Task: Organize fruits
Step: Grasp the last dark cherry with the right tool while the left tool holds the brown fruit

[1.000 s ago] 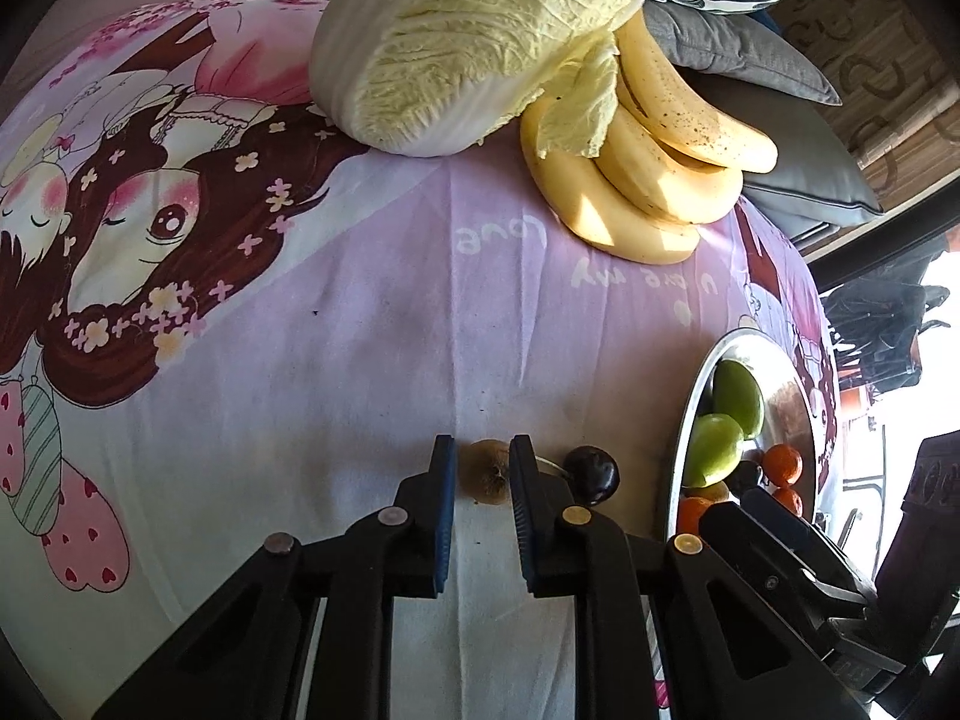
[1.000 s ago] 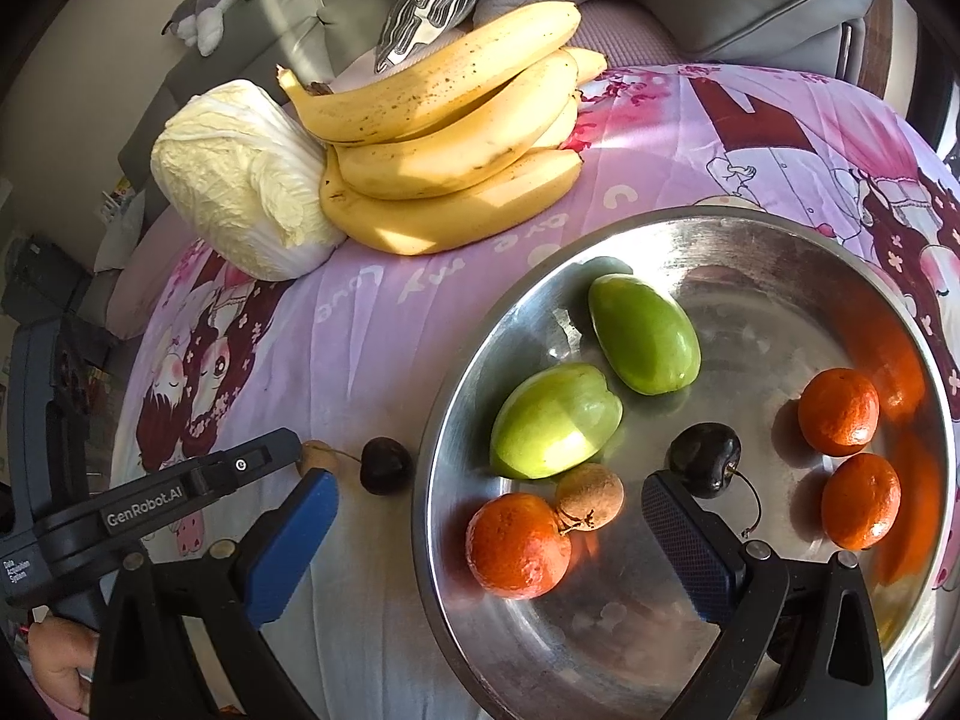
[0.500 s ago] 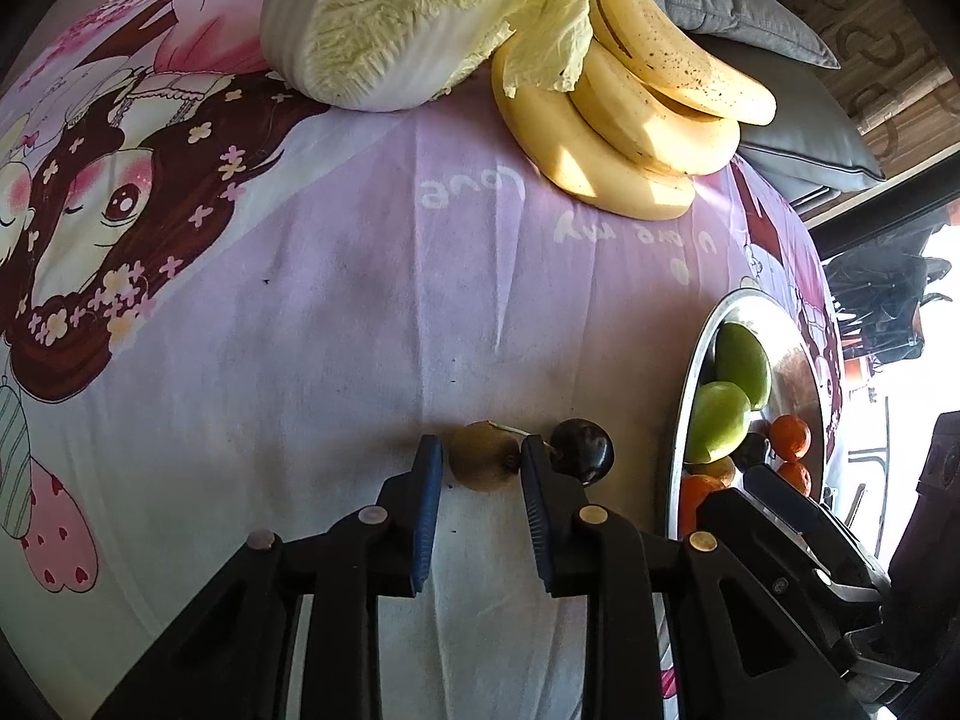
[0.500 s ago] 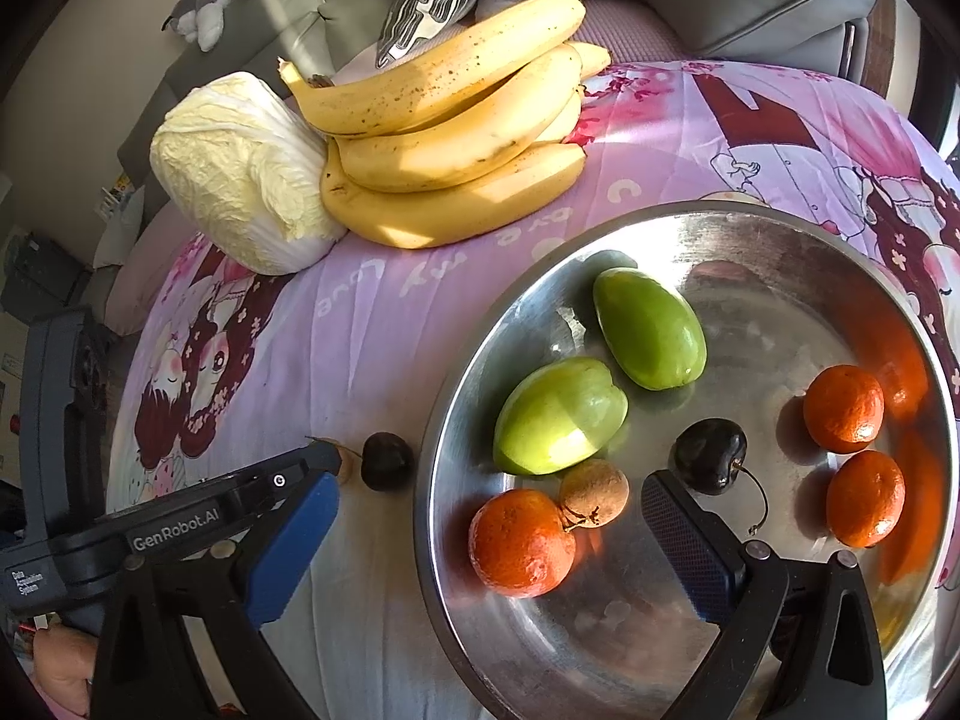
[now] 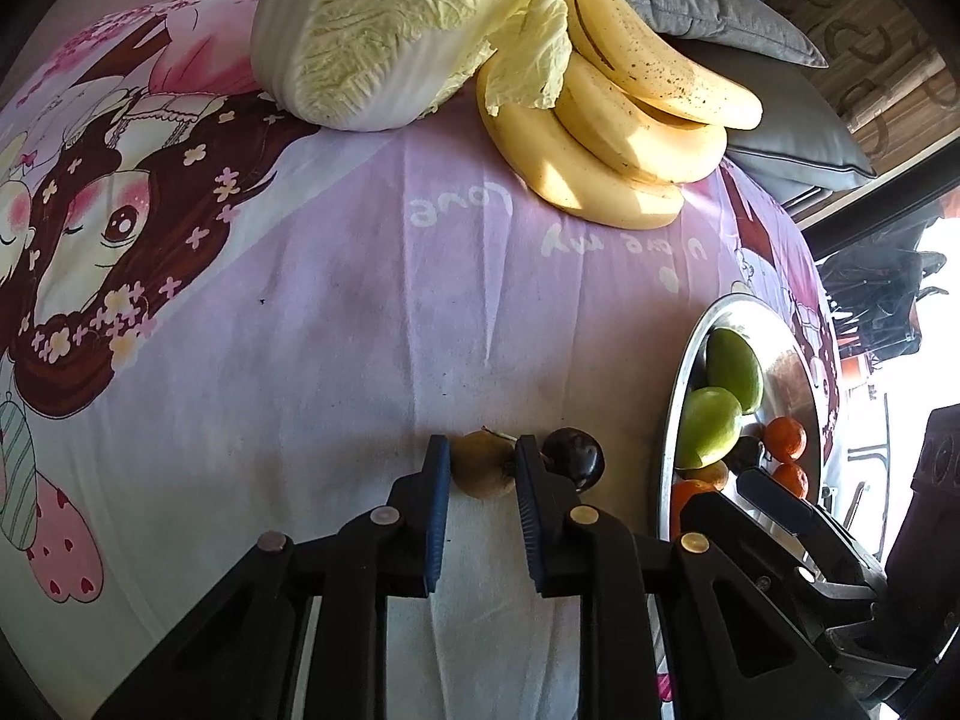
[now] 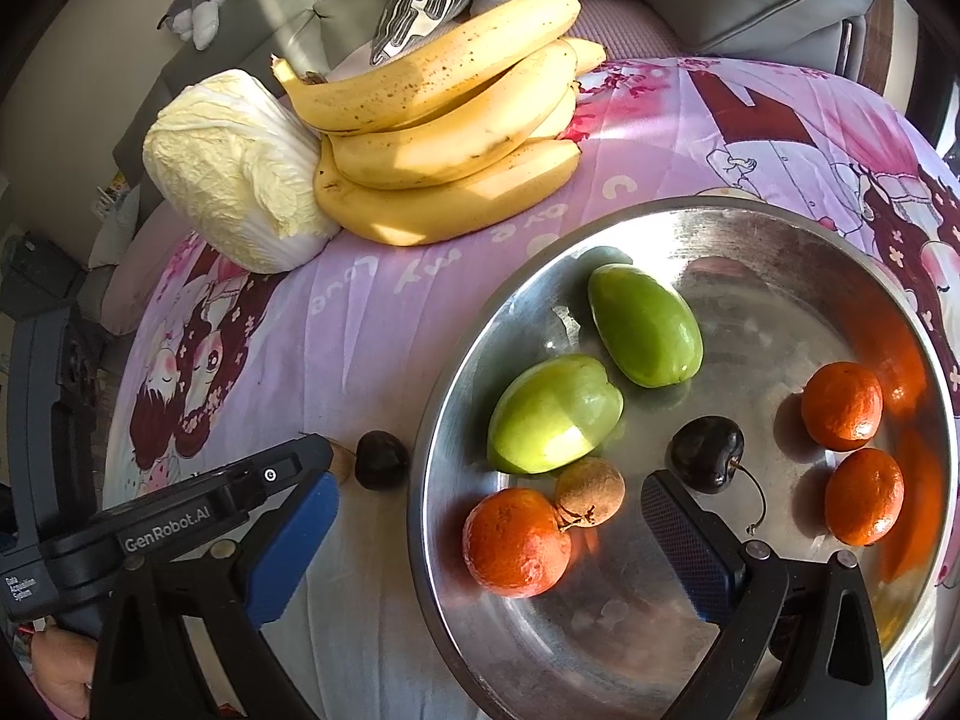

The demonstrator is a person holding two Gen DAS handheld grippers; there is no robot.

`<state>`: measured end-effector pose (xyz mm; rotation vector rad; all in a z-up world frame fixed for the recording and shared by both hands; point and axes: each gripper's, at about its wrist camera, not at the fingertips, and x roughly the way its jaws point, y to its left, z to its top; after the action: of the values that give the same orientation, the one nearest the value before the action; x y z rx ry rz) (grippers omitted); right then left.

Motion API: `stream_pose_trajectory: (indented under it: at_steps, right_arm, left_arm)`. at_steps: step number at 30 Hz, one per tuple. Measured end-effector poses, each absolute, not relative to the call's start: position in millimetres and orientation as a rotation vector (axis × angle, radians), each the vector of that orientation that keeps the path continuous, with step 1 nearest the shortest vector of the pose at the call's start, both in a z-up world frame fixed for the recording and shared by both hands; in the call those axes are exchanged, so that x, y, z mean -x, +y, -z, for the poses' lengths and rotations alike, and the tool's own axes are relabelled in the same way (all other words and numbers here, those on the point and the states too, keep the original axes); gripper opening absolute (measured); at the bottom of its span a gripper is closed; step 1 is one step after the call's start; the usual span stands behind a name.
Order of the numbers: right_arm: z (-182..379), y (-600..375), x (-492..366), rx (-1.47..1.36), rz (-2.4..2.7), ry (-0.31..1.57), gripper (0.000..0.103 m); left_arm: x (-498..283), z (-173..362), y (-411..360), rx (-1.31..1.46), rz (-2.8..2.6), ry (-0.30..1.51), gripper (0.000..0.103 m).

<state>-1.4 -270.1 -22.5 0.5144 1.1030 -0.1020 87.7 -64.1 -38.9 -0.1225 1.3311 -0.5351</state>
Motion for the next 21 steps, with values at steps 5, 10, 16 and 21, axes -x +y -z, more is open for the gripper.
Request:
stream_pose_trajectory:
  at_steps: [5, 10, 16, 21]
  right_arm:
    - [16.1, -268.8, 3.1, -0.512, 0.100, 1.078, 0.102]
    - [10.6, -257.3, -0.6, -0.470, 0.073, 1.062, 0.098]
    - [4.2, -224.4, -7.7, -0.345, 0.013, 1.053, 0.081]
    - [2.5, -196.2, -16.2, -0.239, -0.041, 1.062, 0.066]
  left_arm:
    - [-90.4, 32.8, -58.6, 0.151, 0.540, 1.313, 0.022]
    - [-96.3, 27.7, -42.5, 0.198, 0.515, 1.295, 0.022]
    - [-103.8, 25.4, -22.9, 0.180, 0.418, 1.265, 0.022]
    - [-107.1, 22.0, -7.1, 0.212, 0.404, 1.252, 0.022]
